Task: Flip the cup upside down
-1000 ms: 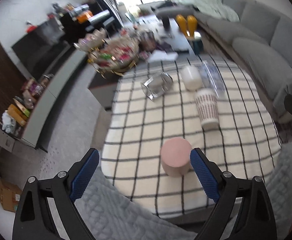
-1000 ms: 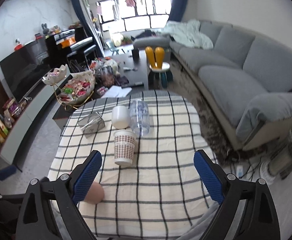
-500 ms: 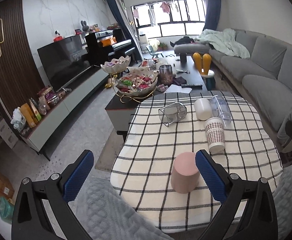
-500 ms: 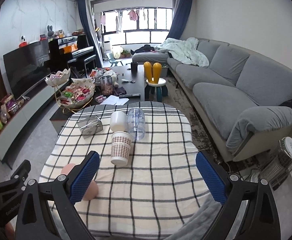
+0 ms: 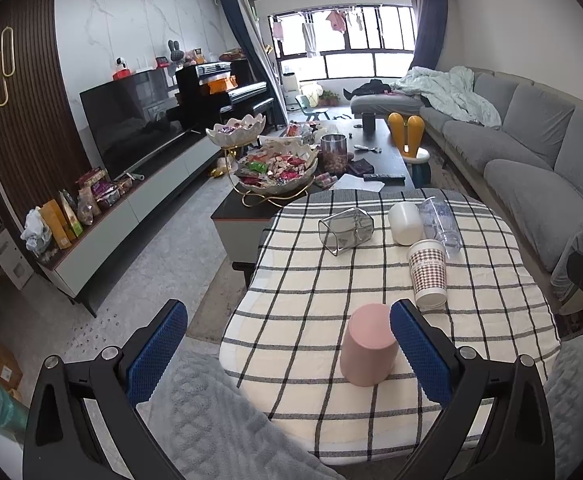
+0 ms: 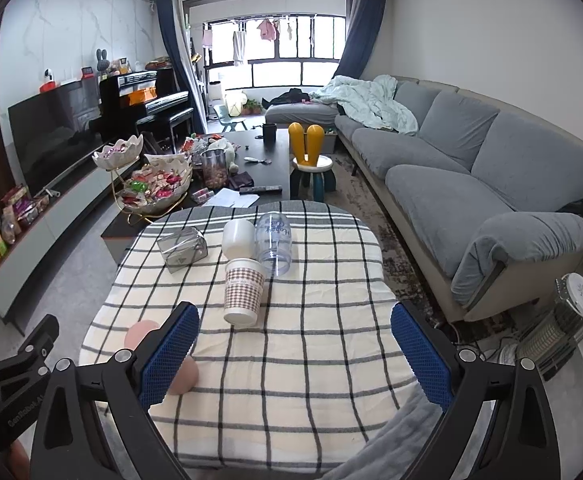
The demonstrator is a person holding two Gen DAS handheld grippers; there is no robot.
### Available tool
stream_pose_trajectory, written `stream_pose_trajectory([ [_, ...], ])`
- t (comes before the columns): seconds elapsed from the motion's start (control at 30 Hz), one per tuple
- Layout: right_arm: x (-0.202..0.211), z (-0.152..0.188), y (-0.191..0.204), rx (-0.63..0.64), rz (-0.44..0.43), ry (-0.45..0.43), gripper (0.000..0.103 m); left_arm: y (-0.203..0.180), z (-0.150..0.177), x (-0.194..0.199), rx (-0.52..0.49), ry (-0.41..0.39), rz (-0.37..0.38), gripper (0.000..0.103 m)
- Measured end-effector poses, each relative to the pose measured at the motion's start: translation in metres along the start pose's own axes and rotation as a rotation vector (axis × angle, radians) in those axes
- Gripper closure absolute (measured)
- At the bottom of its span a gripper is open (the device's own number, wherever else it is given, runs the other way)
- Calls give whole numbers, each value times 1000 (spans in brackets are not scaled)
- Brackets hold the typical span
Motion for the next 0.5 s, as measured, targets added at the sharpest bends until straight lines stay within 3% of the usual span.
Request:
stream_pose_trajectory([
  [0.5, 0, 0, -1, -1, -2, -2, 6, -4, -3, 4, 2, -1, 5, 0],
])
Point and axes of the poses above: each gripper's, at about its wrist camera, not at the fingertips, and x roughly against the way its jaws point, y to its left, z to its underside, the point moved 2 cm from there along -x, roughly the way its jaws point, and after that the axes turned 9 degrees about z, right-handed, at the moved point
